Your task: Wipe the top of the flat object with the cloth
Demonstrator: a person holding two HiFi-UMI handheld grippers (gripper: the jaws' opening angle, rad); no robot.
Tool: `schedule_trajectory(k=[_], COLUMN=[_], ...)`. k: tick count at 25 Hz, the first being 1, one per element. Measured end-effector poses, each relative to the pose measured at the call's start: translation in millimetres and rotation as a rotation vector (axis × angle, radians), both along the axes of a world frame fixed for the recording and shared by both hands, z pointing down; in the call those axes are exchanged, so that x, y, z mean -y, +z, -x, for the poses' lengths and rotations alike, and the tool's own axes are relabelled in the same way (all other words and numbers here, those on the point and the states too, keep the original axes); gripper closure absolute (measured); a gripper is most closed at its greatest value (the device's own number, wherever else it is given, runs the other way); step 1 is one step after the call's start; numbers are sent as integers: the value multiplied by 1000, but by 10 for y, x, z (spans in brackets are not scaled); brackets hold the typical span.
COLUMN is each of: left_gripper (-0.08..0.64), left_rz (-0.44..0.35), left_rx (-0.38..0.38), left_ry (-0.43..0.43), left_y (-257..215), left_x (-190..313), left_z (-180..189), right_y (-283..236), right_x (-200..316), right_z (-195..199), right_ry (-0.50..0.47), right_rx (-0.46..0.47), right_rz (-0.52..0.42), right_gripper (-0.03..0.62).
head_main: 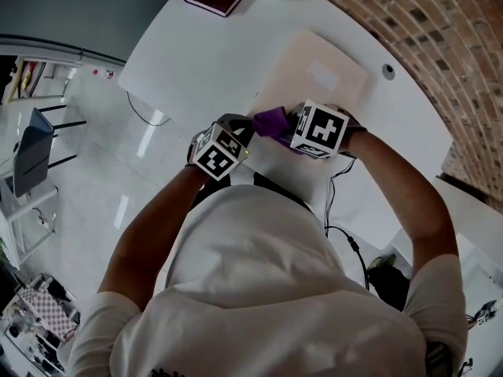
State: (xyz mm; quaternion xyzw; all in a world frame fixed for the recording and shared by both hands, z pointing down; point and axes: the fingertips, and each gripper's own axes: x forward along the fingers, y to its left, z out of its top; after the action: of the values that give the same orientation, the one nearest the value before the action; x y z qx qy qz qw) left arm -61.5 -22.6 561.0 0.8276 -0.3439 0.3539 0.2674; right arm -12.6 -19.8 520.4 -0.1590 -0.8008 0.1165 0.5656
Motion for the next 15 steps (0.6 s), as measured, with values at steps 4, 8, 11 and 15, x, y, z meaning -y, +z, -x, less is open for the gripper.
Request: schedule_trajectory(k=[4,8,11,15], left_gripper=[537,537,537,537], left_rz=[-4,-11,-10,-12], left_rx=[9,18,22,28], left_ry=[6,11,13,20], left_y=[5,-2,-8,-16], left_x=[-2,-6,-15,-6], left_z=[-13,-16,-13,-8], right_y=[172,220,223,192], right_x=[111,399,625,1036], right_z=[-99,-181,-234,-286], right_ry=[-10,26,53,104], right_rx=[-35,-55,-63,-77], right_rz=[-39,-74,-94,-151], right_gripper=[518,518,518,518])
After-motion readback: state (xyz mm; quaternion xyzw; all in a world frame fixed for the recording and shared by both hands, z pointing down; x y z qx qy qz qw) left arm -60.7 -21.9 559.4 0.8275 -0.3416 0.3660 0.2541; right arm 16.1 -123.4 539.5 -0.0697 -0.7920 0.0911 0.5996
